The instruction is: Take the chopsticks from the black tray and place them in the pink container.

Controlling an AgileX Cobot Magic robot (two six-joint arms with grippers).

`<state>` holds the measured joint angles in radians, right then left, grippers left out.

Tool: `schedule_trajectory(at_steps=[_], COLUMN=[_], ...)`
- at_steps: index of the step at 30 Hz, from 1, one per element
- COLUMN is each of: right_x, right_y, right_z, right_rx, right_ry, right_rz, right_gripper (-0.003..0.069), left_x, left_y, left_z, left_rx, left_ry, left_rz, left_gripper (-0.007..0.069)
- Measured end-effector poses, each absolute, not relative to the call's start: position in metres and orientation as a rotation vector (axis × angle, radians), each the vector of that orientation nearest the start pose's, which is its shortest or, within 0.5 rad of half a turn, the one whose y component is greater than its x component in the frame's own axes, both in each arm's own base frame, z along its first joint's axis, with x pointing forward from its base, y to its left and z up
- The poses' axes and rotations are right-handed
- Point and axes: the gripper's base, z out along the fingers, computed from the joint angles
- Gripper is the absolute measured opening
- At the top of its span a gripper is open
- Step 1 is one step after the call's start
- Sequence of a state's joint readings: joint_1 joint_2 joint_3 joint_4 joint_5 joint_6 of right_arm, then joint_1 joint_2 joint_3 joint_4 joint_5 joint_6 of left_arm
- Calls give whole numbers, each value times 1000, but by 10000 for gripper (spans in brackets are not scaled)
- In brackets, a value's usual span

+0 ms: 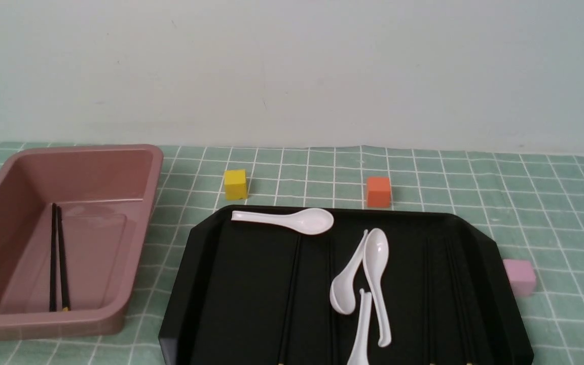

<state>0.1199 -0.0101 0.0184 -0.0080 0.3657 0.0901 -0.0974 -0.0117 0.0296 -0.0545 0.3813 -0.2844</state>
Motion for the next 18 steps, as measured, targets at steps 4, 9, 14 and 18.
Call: schedule_trajectory(at_steps=[4, 9, 14, 18], right_x=[52, 52, 52, 52], right_y=[6, 6, 6, 6], right_z=[175, 175, 175, 175], right_rx=[-33, -33, -33, -33], right_ry=[1860, 1860, 1860, 1860], right_rz=[138, 138, 138, 138], right_gripper=[240, 240, 240, 240], left_x=[52, 52, 52, 52], left_y=[-7, -7, -7, -7], left_z=[169, 169, 169, 169], left_rx=[-214, -213, -211, -211], left_ry=[1886, 1887, 1887, 1887], left_rz=[-316, -316, -313, -313], left_gripper=[-9, -7, -1, 5])
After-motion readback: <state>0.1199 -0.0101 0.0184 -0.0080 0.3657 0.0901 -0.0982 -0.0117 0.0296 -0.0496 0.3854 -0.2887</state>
